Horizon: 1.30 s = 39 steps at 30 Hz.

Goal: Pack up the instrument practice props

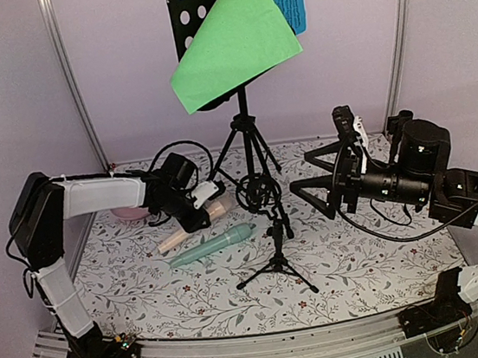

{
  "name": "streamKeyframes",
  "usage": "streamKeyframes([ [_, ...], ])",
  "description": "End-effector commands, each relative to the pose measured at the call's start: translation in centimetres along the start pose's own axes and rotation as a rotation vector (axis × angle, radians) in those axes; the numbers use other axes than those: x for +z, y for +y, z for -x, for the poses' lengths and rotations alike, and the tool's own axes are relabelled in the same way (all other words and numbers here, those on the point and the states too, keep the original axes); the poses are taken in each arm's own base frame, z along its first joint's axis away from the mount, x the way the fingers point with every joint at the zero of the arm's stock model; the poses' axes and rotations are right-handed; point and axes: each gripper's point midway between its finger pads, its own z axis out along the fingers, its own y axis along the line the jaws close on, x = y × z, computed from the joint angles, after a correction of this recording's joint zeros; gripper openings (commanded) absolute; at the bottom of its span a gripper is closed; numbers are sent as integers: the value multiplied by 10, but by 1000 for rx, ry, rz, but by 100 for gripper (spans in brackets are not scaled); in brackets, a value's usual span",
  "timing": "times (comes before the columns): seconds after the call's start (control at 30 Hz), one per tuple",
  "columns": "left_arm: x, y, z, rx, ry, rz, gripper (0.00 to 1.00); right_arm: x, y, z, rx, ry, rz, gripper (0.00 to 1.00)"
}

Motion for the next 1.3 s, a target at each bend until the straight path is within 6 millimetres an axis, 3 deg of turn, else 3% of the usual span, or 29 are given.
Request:
streamKeyframes([
  [0.0, 4, -8, -5, -3, 26, -75, 12, 3, 4, -2, -10, -2, 21, 99],
  [0.77, 29, -17, -31, -45, 90, -135, 24, 3, 6, -3, -8, 1, 32, 99],
  [1.03, 17, -8, -18, -61, 36, -91, 46, 2, 6, -1, -7, -4, 33, 99],
  [1.13, -2, -1, -3, -66, -43, -54, 56, 1, 7, -1, -6, -3, 35, 99],
  [1.27, -29, 1, 14, -62, -150, -35, 80, 2, 7, -1, -7, -4, 34, 99],
])
